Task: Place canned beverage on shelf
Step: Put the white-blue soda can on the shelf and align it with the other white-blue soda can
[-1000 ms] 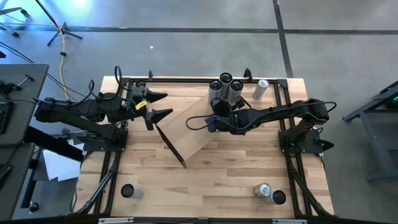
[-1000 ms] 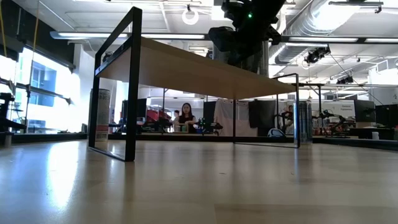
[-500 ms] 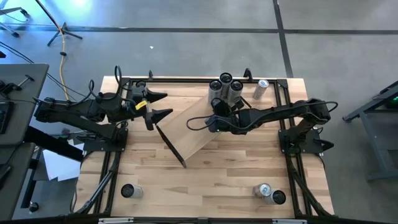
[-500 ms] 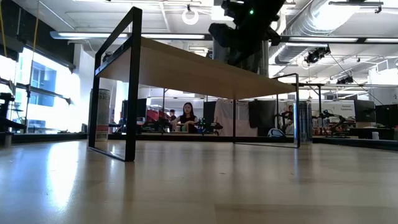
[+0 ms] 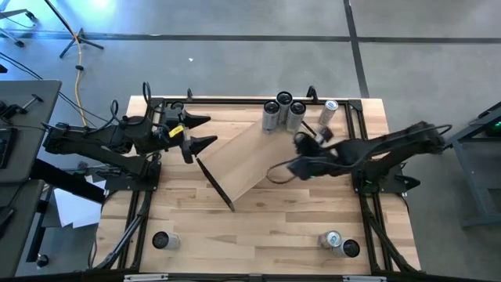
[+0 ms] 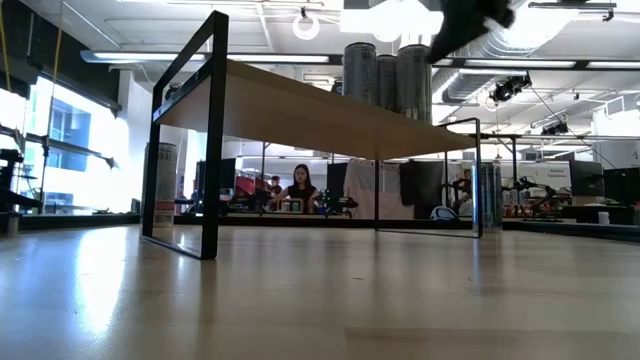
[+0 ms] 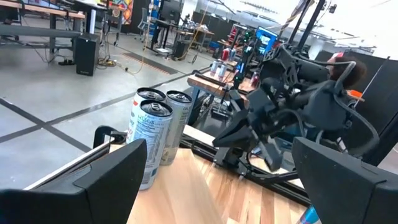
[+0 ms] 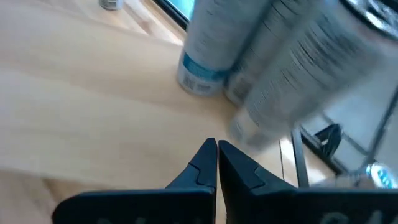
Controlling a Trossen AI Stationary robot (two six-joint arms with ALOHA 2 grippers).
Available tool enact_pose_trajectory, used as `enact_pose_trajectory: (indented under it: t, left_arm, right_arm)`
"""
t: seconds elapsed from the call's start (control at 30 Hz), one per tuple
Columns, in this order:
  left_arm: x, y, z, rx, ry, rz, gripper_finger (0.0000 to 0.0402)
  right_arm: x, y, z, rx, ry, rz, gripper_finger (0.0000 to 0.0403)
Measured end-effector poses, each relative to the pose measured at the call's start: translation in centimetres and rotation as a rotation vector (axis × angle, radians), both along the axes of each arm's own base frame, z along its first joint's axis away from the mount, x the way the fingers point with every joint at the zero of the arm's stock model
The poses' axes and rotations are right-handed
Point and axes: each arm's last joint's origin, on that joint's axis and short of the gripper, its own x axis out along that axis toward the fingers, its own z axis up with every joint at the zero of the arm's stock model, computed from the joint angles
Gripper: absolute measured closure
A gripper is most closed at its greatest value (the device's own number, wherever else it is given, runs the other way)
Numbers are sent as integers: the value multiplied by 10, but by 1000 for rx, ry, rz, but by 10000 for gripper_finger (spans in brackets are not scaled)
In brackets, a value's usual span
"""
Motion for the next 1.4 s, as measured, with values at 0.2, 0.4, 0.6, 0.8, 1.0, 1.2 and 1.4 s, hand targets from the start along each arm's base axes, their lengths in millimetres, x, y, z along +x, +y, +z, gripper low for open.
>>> enact_pose_trajectory:
  t: [0.2, 0.4, 0.6, 0.8, 1.0, 1.2, 1.4]
  left_arm:
    - [0, 0, 0, -28, -10, 0, 31]
    - [0, -2, 5, -44, -67, -58, 31]
    - [0, -2, 11, -36, -126, -86, 31]
    - [0, -2, 12, -38, -135, -79, 31]
    - [0, -2, 12, -62, -142, -89, 31]
    - [1, -3, 11, 3, -114, -116, 31]
    - [-1, -4, 10, 66, -85, -143, 31]
  right_arm:
    - [-59, 0, -17, 155, -201, 39, 403]
    - [-81, 0, -9, 206, -507, 193, 403]
    - [-80, 1, 8, 218, -775, 497, 403]
    - [-71, 1, 23, 255, -943, 745, 403]
    - [-68, -2, 24, 220, -953, 757, 403]
    - [-68, -5, 24, 222, -948, 742, 403]
    - [-68, -5, 24, 250, -959, 732, 403]
